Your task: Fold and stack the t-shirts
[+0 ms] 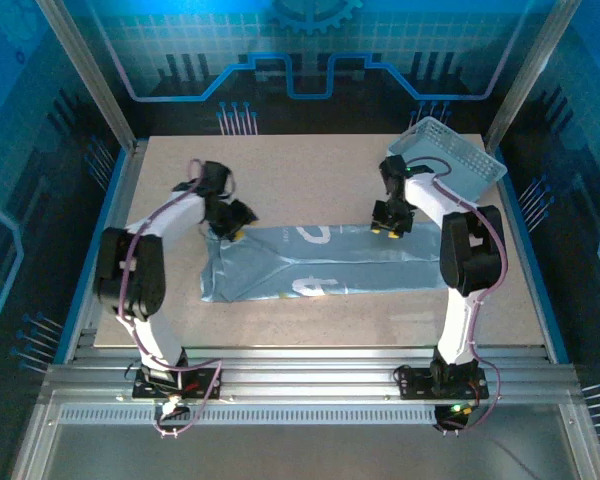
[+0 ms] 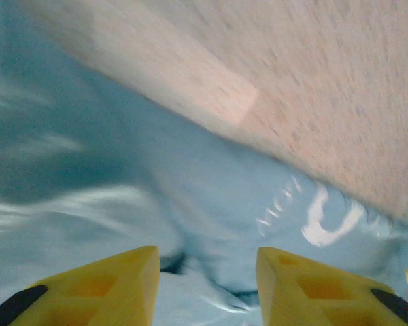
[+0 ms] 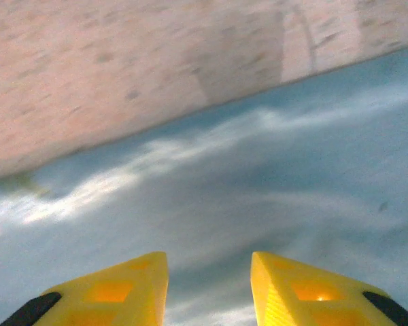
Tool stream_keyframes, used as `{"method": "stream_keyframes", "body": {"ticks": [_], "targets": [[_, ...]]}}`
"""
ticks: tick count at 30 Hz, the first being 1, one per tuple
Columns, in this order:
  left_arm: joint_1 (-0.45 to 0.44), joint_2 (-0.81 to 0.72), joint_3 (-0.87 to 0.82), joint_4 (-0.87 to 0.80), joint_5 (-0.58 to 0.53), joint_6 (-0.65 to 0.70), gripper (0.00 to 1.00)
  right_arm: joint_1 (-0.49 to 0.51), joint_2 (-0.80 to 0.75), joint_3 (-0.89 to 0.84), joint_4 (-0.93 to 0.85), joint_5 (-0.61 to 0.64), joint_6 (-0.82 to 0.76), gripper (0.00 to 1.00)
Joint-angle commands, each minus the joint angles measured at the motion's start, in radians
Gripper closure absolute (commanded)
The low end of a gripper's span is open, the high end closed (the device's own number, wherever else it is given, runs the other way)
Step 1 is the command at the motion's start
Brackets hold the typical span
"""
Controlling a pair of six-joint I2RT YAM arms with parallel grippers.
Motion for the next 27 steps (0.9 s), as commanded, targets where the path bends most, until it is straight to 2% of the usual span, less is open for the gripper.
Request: {"method": "stream_keyframes", "body": {"ticks": [1, 4, 7, 10, 16, 20, 24, 27], "targets": [[0.051, -0.04, -0.071, -0.024, -0.021, 0.219, 0.51, 0.043, -0.038, -0.047, 0.063, -0.095, 0.007, 0.58], [0.077, -0.059, -0.109, -0.002, -0.026, 0.331, 0.49, 0.042, -0.025, -0.085, 0.112, -0.171, 0.024, 0.55], [0.082, -0.071, -0.14, 0.03, -0.019, 0.385, 0.48, 0.024, 0.004, -0.101, 0.133, -0.241, 0.035, 0.53], [0.082, -0.067, -0.175, 0.067, -0.004, 0.405, 0.47, 0.014, 0.032, -0.095, 0.126, -0.266, 0.036, 0.53], [0.082, -0.099, -0.207, 0.054, -0.126, 0.424, 0.48, 0.012, 0.052, -0.078, 0.118, -0.272, 0.045, 0.53], [0.082, -0.099, -0.223, 0.096, -0.083, 0.417, 0.49, 0.013, 0.063, -0.076, 0.116, -0.277, 0.046, 0.53], [0.08, -0.079, -0.239, 0.129, -0.049, 0.391, 0.6, 0.013, 0.069, -0.075, 0.109, -0.275, 0.045, 0.53], [0.079, -0.1, -0.252, 0.135, -0.034, 0.365, 0.76, 0.012, 0.072, -0.071, 0.102, -0.266, 0.046, 0.53]]}}
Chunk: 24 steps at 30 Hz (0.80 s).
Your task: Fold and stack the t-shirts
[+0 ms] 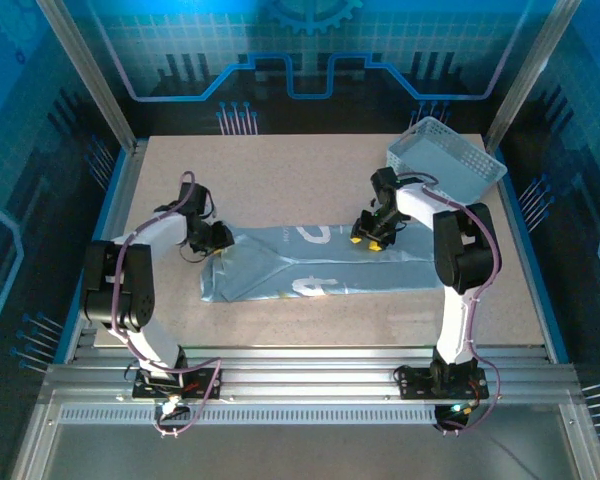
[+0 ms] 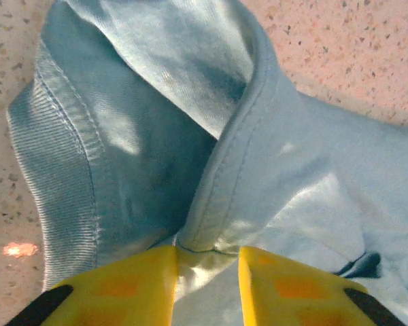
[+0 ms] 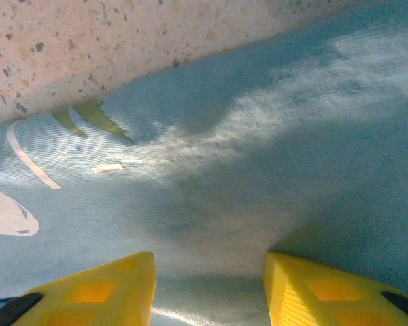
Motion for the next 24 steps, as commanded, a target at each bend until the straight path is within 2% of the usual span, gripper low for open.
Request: {"method": "stream_keyframes", "body": {"ticks": [1, 7, 14, 21, 22, 24], "targets": [[-0.001, -0.031, -0.027, 0.018, 0.033, -0.027, 0.78, -0.006, 0.021, 0.019, -0.02, -0.01, 0.012, 0.54], [-0.004, -0.117, -0.063, -0.03, 0.023, -0.084, 1.0, -0.006, 0.029, 0.021, -0.029, 0.006, 0.02, 0.55], [-0.006, -0.26, -0.116, -0.109, 0.037, -0.191, 1.0, -0.007, 0.042, 0.029, -0.048, 0.022, 0.014, 0.57], [0.0, -0.24, -0.121, -0.176, 0.069, -0.245, 1.0, -0.006, 0.059, 0.051, -0.08, 0.037, -0.004, 0.57], [0.002, -0.225, -0.122, -0.176, 0.061, -0.248, 0.96, -0.005, 0.06, 0.053, -0.084, 0.037, -0.008, 0.57], [0.005, -0.205, -0.128, -0.161, 0.046, -0.25, 0.71, -0.005, 0.06, 0.052, -0.084, 0.036, -0.013, 0.57]]}}
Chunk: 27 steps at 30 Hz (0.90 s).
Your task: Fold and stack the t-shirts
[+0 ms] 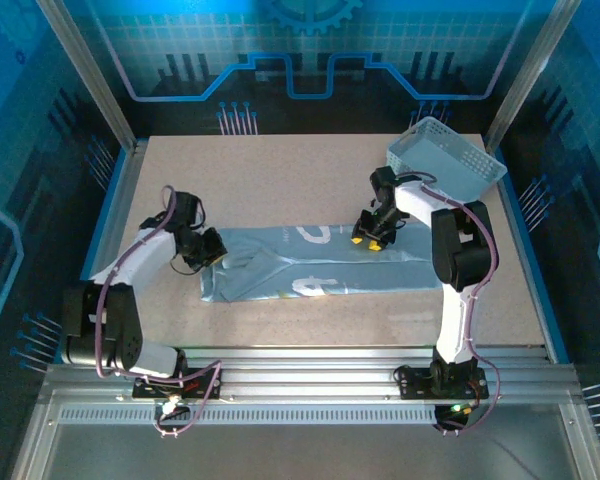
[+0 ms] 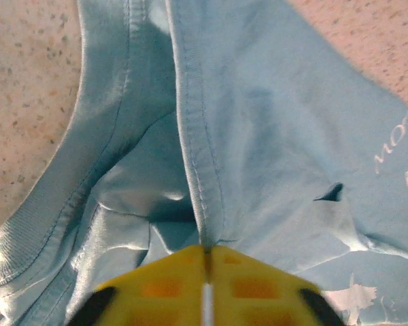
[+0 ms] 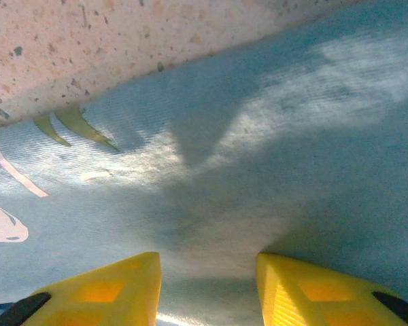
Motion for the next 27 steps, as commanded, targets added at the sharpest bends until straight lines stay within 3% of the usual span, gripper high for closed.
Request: {"method": "stream_keyframes", "body": {"ticks": [1, 6, 13, 18, 22, 27], "targets": [[0.006, 0.033, -0.029, -0.024, 0.0, -0.028, 0.62, -0.004, 0.032, 0.01, -0.037, 0.023, -0.018, 0.57], [0.003, -0.071, -0.122, 0.092, 0.002, -0.032, 0.52, -0.002, 0.021, 0.0, -0.035, 0.023, -0.024, 0.57], [-0.003, -0.095, -0.173, 0.12, 0.04, 0.004, 0.56, 0.001, 0.021, -0.003, -0.03, 0.018, -0.018, 0.57], [-0.135, -0.173, -0.06, 0.079, -0.02, -0.083, 0.58, 0.015, -0.021, 0.002, -0.03, 0.051, -0.033, 0.57], [-0.237, 0.007, 0.075, 0.086, -0.053, -0.09, 0.53, 0.024, -0.02, 0.01, -0.03, 0.051, -0.031, 0.57], [-0.295, 0.251, 0.261, 0.039, -0.139, -0.044, 0.53, 0.036, -0.039, 0.01, -0.02, 0.045, -0.029, 0.57]]}}
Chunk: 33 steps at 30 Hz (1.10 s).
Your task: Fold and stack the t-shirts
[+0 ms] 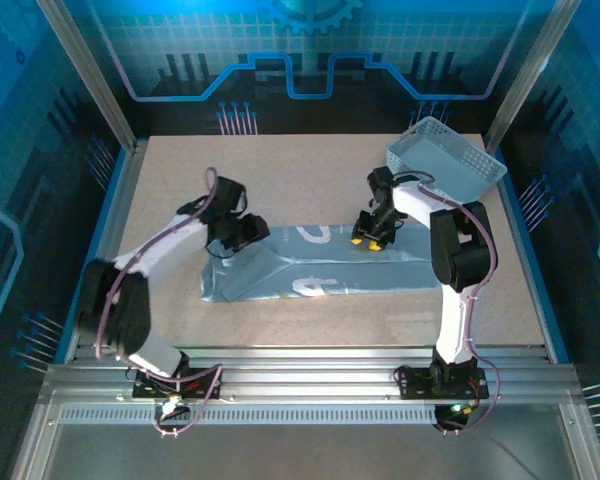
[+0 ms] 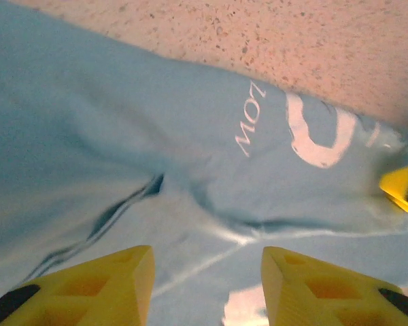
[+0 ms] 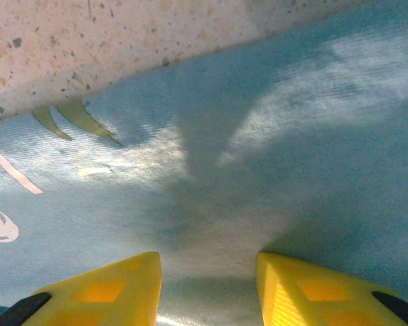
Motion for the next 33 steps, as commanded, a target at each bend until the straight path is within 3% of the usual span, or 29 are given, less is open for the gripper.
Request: {"method": "stream_keyframes", "body": {"ticks": [1, 7, 21, 29, 33], "targets": [[-0.019, 0.133, 0.095, -0.08, -0.079, 0.027, 0.53, 0.02, -0.044, 0.007, -0.013, 0.01, -0.019, 0.57], [-0.051, 0.267, 0.237, -0.225, -0.154, 0.036, 0.55, 0.034, -0.112, 0.006, -0.005, 0.007, -0.039, 0.55], [-0.088, 0.291, 0.212, -0.257, -0.194, 0.072, 0.66, 0.037, -0.157, 0.008, -0.003, -0.031, -0.017, 0.55], [-0.092, 0.294, 0.203, -0.209, -0.184, 0.068, 0.93, 0.039, -0.182, 0.009, -0.014, -0.028, -0.021, 0.54], [-0.105, 0.261, 0.192, -0.22, -0.187, 0.067, 1.0, 0.039, -0.213, -0.007, -0.017, -0.023, -0.02, 0.54]]}}
